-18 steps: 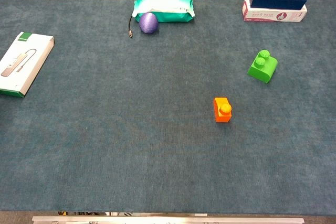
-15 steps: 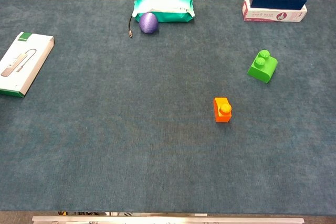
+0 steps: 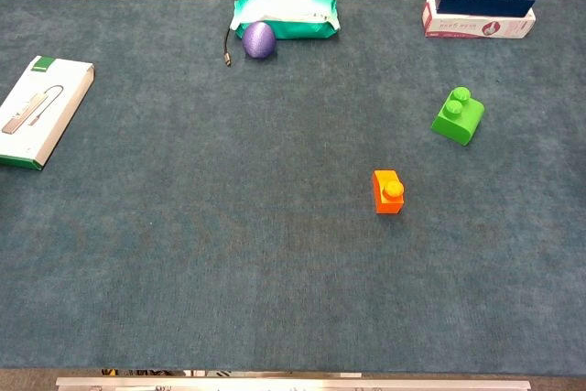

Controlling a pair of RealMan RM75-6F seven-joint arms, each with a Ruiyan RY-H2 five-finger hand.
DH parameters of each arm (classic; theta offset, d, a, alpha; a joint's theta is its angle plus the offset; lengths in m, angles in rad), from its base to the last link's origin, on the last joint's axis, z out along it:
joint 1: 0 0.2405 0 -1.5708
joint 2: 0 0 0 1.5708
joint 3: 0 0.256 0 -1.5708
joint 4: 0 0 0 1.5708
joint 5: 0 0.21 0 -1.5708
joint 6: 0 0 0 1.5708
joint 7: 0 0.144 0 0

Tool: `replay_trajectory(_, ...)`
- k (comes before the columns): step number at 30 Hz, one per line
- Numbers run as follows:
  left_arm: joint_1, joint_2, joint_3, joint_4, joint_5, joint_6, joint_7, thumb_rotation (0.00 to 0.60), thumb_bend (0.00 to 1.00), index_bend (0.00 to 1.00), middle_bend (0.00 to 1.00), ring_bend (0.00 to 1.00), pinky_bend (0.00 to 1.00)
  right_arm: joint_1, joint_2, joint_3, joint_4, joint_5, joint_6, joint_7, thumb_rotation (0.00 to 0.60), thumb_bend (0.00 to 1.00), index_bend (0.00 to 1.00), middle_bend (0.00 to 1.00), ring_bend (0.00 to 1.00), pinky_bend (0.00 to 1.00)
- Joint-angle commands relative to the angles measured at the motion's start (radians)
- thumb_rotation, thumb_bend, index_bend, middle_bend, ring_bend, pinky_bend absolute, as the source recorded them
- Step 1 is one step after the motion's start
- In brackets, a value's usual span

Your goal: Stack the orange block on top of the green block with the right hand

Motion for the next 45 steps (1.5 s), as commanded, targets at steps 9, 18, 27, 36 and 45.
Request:
replay_trajectory(9,0.005,-0.020,-0.015,0.018,-0.031,0.007,0.047,0.600,0.00,0.04,0.28,0.25,0.54,0.180,0.066,-0.019,0.069,-0.202,-0.159,0.220,0.600,0.00,0.20,0.21,0.08,0.26)
replay_trajectory(18,-0.009,-0.041,-0.041,0.049,-0.069,-0.011,0.072,0.600,0.00,0.04,0.28,0.25,0.54,0.312,-0.011,-0.075,0.289,-0.424,-0.134,0.433,0.600,0.00,0.22,0.22,0.09,0.26)
replay_trajectory(27,-0.029,-0.046,-0.063,0.101,-0.112,-0.051,0.047,0.600,0.00,0.05,0.28,0.25,0.54,0.411,-0.049,-0.137,0.418,-0.539,-0.117,0.516,0.600,0.03,0.23,0.20,0.09,0.26)
replay_trajectory(36,-0.040,-0.050,-0.081,0.125,-0.164,-0.090,0.029,0.600,0.00,0.05,0.28,0.25,0.54,0.501,-0.098,-0.183,0.509,-0.583,-0.163,0.538,0.600,0.11,0.23,0.13,0.02,0.26)
replay_trajectory(45,-0.043,-0.045,-0.093,0.144,-0.202,-0.115,0.010,0.600,0.00,0.05,0.28,0.25,0.54,0.582,-0.175,-0.212,0.603,-0.617,-0.144,0.605,0.600,0.13,0.23,0.12,0.01,0.24)
